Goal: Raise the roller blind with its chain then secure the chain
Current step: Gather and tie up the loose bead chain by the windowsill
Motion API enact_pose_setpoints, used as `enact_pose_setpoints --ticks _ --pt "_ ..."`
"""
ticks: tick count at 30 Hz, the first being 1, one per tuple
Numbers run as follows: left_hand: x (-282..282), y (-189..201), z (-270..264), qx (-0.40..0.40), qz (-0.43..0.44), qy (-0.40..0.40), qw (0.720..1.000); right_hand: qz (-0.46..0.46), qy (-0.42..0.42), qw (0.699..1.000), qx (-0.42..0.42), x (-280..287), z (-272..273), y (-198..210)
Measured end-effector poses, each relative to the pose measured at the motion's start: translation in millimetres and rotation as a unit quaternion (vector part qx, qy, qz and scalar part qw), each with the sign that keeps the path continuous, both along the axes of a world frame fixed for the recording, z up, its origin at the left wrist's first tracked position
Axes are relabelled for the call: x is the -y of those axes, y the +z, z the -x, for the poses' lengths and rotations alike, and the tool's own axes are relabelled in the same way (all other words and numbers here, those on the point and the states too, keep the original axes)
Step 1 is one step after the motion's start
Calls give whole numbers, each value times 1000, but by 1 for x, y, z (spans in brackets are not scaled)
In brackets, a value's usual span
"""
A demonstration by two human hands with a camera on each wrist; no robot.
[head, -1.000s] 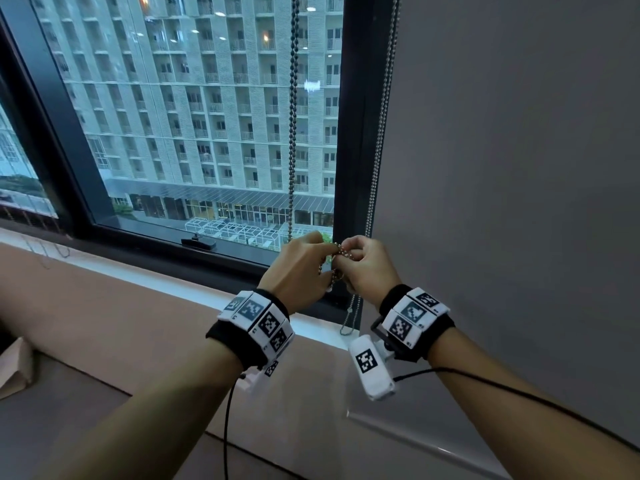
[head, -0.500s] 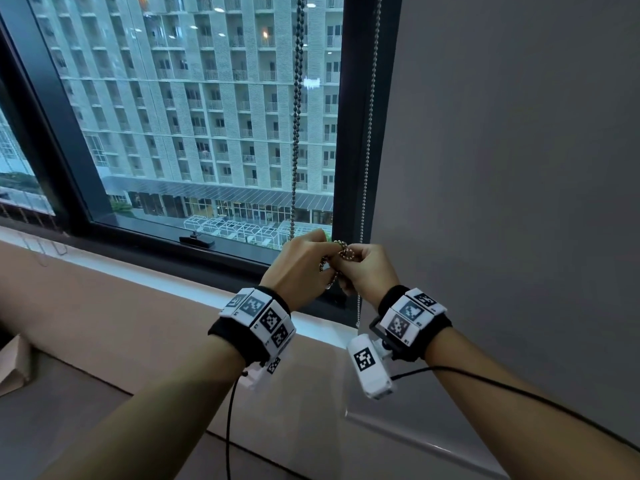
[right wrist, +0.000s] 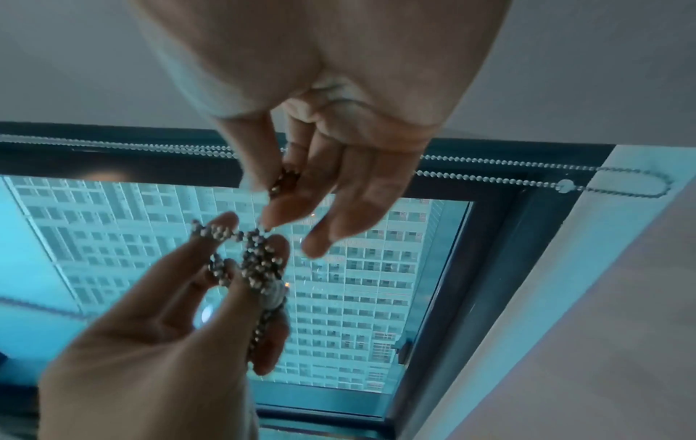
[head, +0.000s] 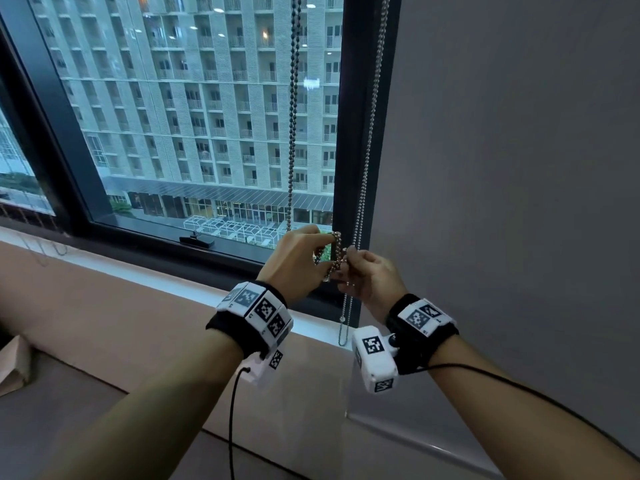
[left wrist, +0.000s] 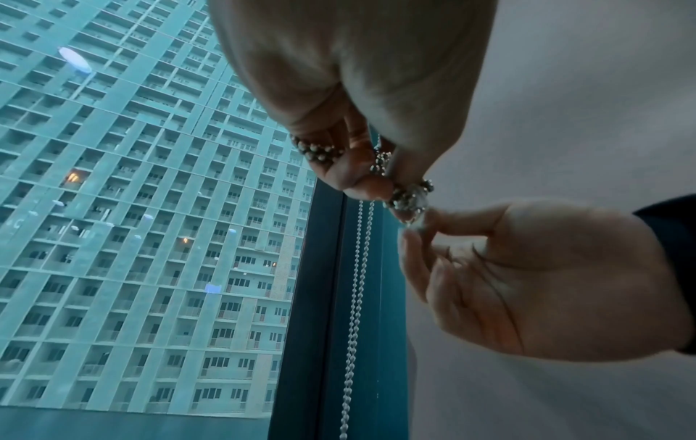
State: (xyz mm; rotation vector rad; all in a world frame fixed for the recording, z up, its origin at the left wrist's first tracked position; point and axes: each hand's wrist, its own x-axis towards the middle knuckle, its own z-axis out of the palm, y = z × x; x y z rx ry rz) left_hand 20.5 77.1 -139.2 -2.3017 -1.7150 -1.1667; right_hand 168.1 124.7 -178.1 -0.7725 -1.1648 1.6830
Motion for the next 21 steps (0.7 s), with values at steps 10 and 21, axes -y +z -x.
enact_pose_setpoints --ticks 10,21 --pt "3 -2 3 -29 -8 -12 999 -67 109 988 86 14 7 13" --pt "7 -6 10 -34 -9 -19 999 -192 116 944 243 22 5 7"
